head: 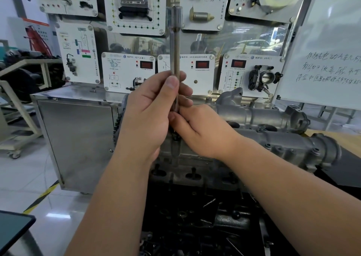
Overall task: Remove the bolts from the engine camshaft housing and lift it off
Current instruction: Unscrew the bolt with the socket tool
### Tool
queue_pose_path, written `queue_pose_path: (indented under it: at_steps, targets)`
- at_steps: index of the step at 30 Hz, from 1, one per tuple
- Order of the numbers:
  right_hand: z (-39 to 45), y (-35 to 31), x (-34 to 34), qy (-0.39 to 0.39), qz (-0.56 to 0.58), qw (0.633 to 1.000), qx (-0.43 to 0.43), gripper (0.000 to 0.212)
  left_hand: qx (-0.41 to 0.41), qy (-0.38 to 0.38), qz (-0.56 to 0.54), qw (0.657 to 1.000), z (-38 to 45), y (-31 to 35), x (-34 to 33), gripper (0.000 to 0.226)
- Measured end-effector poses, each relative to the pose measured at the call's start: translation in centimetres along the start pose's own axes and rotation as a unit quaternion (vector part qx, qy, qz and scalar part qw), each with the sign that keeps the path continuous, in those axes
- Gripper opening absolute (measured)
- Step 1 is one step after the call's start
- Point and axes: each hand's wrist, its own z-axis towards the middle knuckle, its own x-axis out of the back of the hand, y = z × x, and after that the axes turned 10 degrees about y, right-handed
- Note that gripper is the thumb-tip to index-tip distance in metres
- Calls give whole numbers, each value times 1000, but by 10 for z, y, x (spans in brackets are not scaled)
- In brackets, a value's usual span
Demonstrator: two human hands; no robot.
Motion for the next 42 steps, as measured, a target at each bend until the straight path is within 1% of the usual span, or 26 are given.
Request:
queue_pose_path:
  at_steps: [5,8,11,13,14,18,20,22,24,26,28,30,31,34,37,40,42]
  targets:
    - [-1,-1,-1,61,-3,998,33,28,-24,11,6,1000,-2,0,-5,10]
    - [-2,0,-3,67,-39,996,34,28,-24,18,-14,999,-1,-3,-7,6]
    - [-1,-2,-3,43,-30,999,-2,37,-21,43,-42,998,0,-6,-10,11]
    - [0,-2,-3,19,-7,1000,-24,40,-17,48,-53,997,0,-8,-9,5]
    - [1,-1,-2,6,2,999,-34,42,-12,42,-51,998,1,-8,-9,4]
    - [2,0,0,-50,22,997,-51,35,-3,2,-16,1000,3,-5,-1,23]
    - [3,0,0,-56,21,997,-45,36,-6,-9,-9,1000,3,-3,1,24]
    - [2,0,0,-37,28,998,-34,35,-19,7,-15,1000,3,-3,0,21]
    - [1,1,1,5,43,998,-44,30,-26,32,-29,999,3,-5,-3,17]
    - [0,3,0,42,45,997,-53,27,-21,43,-46,998,3,-7,-5,19]
    - [0,4,-1,56,30,997,-47,27,-13,46,-62,997,4,-11,-5,16]
    - [1,4,-3,55,15,997,-42,37,-16,48,-60,997,4,-14,-6,13]
    - [2,4,-3,50,10,998,-46,38,-19,47,-48,998,4,-16,-6,13]
    - [3,4,-2,32,16,997,-62,33,-2,20,-8,1000,2,-18,-8,21]
    - [6,5,-2,10,29,998,-61,32,17,1,4,1000,2,-18,-7,23]
    - [6,6,-1,9,49,997,-61,32,7,1,0,1000,3,-18,-6,16]
    - [6,7,0,25,57,996,-58,30,-9,9,-10,1000,4,-20,-5,9]
